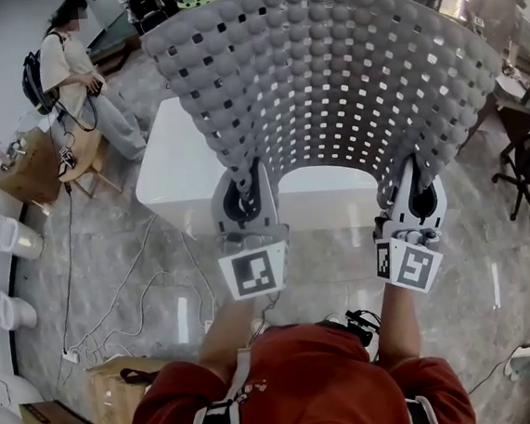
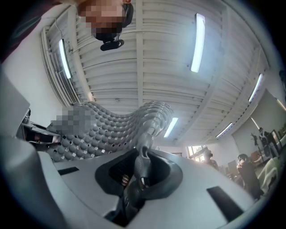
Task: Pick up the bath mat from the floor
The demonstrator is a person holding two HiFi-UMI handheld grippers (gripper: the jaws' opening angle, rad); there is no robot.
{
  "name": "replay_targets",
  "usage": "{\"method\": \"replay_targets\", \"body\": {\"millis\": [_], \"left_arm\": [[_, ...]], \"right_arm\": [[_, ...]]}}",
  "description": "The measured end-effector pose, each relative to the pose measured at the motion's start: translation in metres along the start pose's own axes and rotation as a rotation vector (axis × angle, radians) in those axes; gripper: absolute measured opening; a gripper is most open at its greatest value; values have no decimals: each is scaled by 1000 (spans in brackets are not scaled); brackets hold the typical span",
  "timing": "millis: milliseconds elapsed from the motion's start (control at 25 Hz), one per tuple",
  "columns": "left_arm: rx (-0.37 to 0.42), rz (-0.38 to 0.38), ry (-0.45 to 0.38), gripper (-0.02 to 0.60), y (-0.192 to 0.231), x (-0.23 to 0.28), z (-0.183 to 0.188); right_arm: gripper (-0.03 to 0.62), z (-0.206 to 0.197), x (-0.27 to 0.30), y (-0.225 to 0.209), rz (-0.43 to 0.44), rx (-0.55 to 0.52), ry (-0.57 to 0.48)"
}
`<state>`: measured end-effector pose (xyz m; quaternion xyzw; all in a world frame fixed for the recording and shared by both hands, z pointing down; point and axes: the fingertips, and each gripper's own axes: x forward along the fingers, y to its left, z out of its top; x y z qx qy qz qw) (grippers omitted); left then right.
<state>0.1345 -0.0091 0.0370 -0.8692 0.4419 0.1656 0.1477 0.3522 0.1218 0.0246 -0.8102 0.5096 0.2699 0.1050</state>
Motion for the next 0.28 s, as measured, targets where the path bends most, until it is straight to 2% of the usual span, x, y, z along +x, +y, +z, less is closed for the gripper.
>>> {"method": "replay_targets", "body": {"millis": [280], "left_arm": [[-20, -18, 6, 80, -1, 4, -12]], "right_arm": [[52, -10, 0, 1, -8, -15, 10]]}}
